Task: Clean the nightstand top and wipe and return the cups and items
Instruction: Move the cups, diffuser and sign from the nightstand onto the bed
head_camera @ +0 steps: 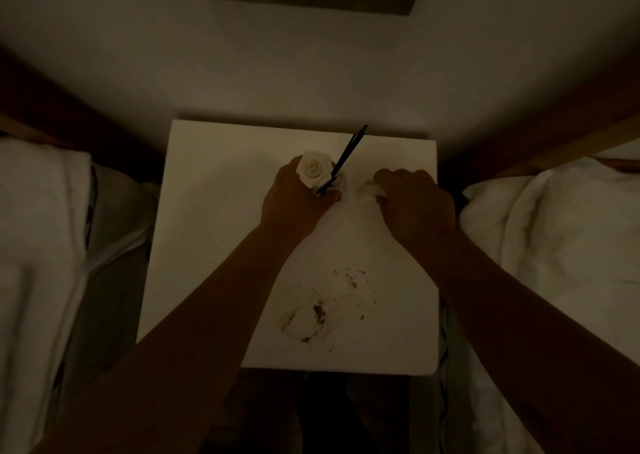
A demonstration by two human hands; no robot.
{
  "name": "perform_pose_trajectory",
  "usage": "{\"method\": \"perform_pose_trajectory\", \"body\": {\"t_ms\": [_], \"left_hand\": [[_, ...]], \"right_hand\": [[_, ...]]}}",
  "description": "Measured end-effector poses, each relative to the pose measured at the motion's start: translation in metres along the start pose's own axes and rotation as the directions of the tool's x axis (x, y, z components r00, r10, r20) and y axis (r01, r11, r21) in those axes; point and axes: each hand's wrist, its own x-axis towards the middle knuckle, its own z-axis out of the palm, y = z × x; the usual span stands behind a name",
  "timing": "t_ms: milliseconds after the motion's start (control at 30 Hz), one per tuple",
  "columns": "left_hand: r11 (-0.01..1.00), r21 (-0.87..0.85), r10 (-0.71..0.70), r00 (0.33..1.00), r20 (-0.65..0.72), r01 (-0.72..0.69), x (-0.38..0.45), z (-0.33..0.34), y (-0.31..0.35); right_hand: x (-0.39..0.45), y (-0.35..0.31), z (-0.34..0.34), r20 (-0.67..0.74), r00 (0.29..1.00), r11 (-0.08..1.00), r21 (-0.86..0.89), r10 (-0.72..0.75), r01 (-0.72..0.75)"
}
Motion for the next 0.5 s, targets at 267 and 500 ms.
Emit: {"method": "perform_pose_trajectory", "body": {"t_ms": [267,500], "left_hand": [[0.999,-0.031,0.004,0.995,-0.104,-0.007,-0.016,-0.017,-0.003],[0.983,-0.172,-0.100,0.972,-0.212,0.064,-0.051,-0.080,-0.032]], "right_hand": [[0.003,-0.014,-0.005,-0.005,0.999,0.998,0.031,-0.053,0.053],[0.010,-0.081,-0.016,-0.008,0.988,0.986,0.073,-0.153,0.153]]}}
